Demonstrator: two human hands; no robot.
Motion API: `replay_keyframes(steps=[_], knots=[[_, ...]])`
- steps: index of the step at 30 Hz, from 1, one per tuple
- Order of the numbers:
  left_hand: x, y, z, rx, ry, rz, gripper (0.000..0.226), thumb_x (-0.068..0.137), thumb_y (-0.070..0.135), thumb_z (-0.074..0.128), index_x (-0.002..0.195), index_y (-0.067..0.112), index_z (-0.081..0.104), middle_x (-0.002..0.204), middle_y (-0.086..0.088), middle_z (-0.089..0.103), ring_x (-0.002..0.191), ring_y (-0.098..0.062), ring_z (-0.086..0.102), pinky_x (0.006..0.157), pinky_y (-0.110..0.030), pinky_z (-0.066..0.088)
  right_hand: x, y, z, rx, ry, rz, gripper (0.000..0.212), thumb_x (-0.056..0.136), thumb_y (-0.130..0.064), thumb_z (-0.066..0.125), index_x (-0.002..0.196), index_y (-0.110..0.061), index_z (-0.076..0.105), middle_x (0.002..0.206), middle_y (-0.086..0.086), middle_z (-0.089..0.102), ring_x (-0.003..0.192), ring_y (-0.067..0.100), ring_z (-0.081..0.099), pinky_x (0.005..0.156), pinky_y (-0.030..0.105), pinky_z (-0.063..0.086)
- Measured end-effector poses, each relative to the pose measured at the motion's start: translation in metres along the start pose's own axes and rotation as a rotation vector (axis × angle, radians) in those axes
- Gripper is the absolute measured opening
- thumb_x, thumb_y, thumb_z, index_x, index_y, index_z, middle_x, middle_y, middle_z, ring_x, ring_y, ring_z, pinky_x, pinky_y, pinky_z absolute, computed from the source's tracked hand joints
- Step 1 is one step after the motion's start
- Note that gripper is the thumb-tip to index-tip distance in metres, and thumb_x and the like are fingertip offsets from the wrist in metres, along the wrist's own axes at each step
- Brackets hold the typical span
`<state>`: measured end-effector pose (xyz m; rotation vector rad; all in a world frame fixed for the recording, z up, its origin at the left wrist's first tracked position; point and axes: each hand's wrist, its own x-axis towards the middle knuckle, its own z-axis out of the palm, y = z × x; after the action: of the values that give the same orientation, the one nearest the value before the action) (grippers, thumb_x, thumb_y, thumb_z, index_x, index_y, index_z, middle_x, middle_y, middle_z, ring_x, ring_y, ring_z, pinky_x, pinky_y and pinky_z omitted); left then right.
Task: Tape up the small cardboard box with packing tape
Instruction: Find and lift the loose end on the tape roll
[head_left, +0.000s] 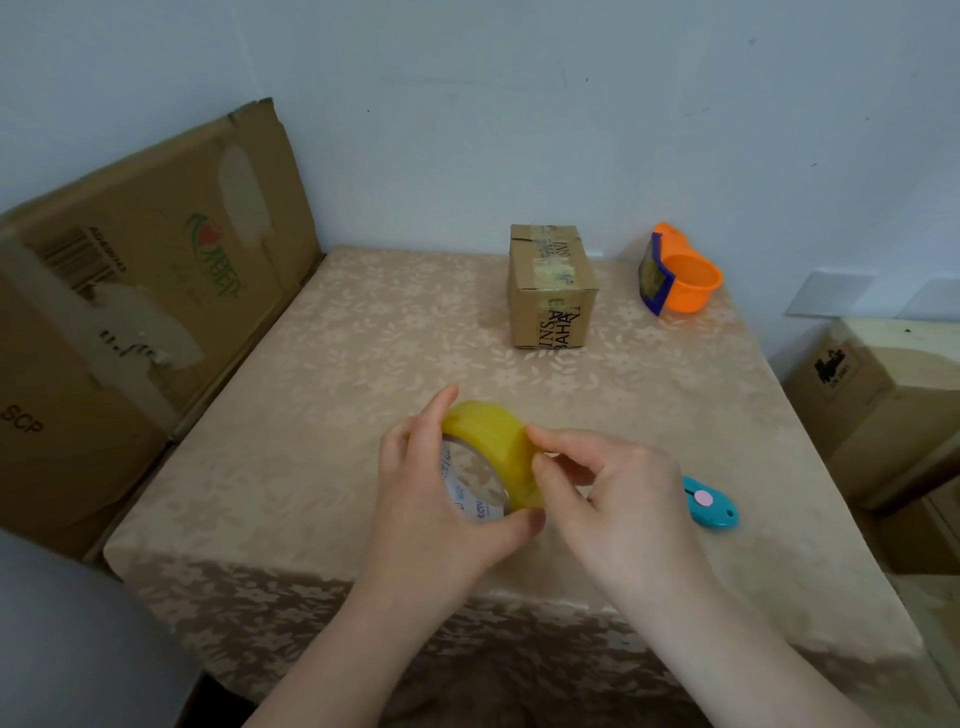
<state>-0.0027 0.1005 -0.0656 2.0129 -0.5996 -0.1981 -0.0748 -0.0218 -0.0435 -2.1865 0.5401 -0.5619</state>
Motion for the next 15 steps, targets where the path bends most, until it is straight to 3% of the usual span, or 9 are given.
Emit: replay_keyframes(steps=[4, 7, 10, 15], knots=[[0.001, 0.0, -0.002, -0.115, -0.01, -0.019, 0.11, 0.048, 0.044, 0.085, 0.138, 0.052, 0.022, 0.133, 0.019, 0.033, 0.112, 0.019, 0.034, 0.092, -0.014, 0.036, 0.002, -0.001, -0.001, 0.393, -0.062, 0.256, 0.018, 0.075, -0.028, 0.074, 0.093, -0.028, 0.071, 0.082, -0.009, 0.073, 0.074, -0.001, 0.067, 0.07, 0.018, 0.053], [0.0, 0.004, -0.002, -0.207, -0.112, -0.031, 0.112, 0.048, 0.043, 0.086, 0.137, 0.058, 0.021, 0.137, 0.023, 0.035, 0.121, 0.011, 0.04, 0.098, -0.025, 0.045, 0.002, -0.004, -0.004, 0.691, -0.292, 0.45, 0.036, 0.07, -0.039, 0.073, 0.1, -0.02, 0.068, 0.092, 0.003, 0.076, 0.081, 0.008, 0.071, 0.069, 0.021, 0.054], [-0.001, 0.006, -0.001, -0.249, -0.186, -0.032, 0.112, 0.045, 0.044, 0.085, 0.135, 0.062, 0.021, 0.141, 0.02, 0.036, 0.128, 0.003, 0.041, 0.1, -0.038, 0.048, 0.0, -0.008, -0.008, 0.835, -0.434, 0.477, 0.041, 0.07, -0.036, 0.07, 0.104, -0.014, 0.069, 0.097, 0.005, 0.076, 0.087, 0.012, 0.072, 0.069, 0.018, 0.056], [0.0, 0.004, -0.004, -0.268, -0.237, -0.03, 0.114, 0.044, 0.043, 0.087, 0.136, 0.059, 0.022, 0.142, 0.013, 0.038, 0.128, 0.002, 0.043, 0.101, -0.038, 0.047, 0.001, -0.009, -0.01, 0.943, -0.467, 0.457, 0.03, 0.079, -0.02, 0.066, 0.107, -0.01, 0.068, 0.105, 0.013, 0.074, 0.09, 0.018, 0.071, 0.081, 0.027, 0.056]])
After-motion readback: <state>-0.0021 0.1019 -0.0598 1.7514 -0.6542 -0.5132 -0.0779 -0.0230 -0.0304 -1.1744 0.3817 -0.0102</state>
